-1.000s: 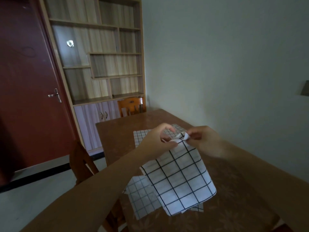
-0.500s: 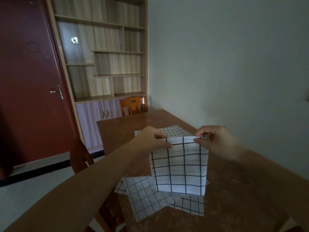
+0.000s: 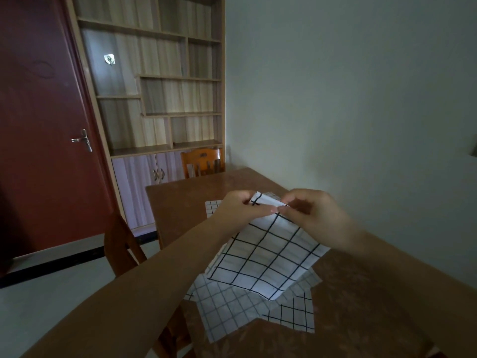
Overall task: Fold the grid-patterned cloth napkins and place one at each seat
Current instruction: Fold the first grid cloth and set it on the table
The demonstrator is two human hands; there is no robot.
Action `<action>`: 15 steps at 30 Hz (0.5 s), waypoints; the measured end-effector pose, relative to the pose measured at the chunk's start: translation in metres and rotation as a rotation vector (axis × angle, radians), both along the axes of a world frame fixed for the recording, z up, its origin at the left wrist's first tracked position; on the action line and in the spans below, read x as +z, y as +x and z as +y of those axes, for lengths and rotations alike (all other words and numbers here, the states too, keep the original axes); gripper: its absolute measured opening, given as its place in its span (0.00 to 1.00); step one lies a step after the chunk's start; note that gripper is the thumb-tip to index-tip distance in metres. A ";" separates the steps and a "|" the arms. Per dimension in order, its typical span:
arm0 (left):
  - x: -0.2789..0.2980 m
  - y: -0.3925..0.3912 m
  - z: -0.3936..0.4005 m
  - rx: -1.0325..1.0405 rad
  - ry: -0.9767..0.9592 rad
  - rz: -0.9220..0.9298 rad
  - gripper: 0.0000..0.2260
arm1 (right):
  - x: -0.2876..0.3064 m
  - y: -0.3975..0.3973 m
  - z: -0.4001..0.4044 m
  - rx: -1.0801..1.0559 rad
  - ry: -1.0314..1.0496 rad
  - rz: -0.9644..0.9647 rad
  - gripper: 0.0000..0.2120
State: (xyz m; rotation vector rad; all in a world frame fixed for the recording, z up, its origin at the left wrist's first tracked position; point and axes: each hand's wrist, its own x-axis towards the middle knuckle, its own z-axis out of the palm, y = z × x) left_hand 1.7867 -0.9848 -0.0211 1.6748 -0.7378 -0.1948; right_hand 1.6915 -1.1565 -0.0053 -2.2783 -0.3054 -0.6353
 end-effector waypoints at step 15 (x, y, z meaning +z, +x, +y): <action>0.009 -0.022 0.014 -0.100 -0.052 0.231 0.08 | 0.012 -0.007 0.023 -0.019 0.137 -0.211 0.13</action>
